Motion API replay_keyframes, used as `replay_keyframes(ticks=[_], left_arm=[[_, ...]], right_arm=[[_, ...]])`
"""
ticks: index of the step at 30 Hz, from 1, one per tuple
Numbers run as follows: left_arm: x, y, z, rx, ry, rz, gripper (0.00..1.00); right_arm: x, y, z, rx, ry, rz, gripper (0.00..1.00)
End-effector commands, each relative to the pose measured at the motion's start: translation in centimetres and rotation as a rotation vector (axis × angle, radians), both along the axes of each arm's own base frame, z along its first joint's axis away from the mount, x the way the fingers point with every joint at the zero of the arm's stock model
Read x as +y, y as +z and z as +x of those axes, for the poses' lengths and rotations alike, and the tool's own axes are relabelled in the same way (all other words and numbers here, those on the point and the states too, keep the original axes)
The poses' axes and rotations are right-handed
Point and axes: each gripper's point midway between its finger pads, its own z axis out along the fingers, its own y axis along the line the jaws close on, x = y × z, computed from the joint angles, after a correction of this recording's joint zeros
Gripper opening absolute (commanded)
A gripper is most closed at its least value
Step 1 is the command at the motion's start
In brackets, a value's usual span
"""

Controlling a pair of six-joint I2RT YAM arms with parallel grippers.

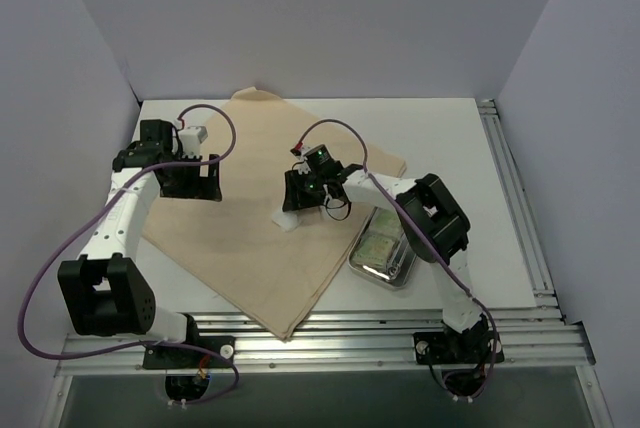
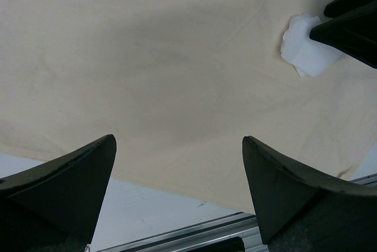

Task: Prepare the surgical pack

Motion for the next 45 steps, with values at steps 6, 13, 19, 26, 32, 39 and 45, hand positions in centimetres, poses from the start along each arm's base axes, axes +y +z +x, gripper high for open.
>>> replay_keyframes(ticks=[6, 13, 19, 26, 32, 39, 45], left_arm=[[-0.2, 1.4, 0.8, -0.07, -0.009, -0.017, 0.98], [-0.3, 1.4, 0.8, -0.069, -0.013, -0.02, 0.98], [-0.3, 1.5, 0.8, -0.07, -0.013, -0.021, 0.98], [-0.3, 1.5, 0.9, -0.069, -0.016, -0.02, 0.98], [-0.3, 1.8, 0.8, -0.079, -0.017, -0.021, 0.98], [-0.4, 2.1, 0.7, -0.087, -0.02, -0.022, 0.98], [-0.3, 2.1, 0.7, -0.085, -0.019, -0.024, 0.98]], right_arm=[[0.9, 0.4, -1.7, 0.028, 0.036, 0.039, 0.39], [1.0, 0.8, -2.6, 0.018, 0.054, 0.02, 0.31], [1.2, -0.2, -2.8, 0.044, 0.054, 0.019, 0.16], [1.3, 3.7, -2.4, -0.027, 0.032, 0.06, 0.0], [-2.4, 8.2, -1.2, -0.118, -0.061, 0.033, 0.0], [-9.7, 6.8, -0.6, -0.08, -0.174, 0.01, 0.0], [-10.2, 6.0, 0.6, -0.087, -0.172, -0.02, 0.0]])
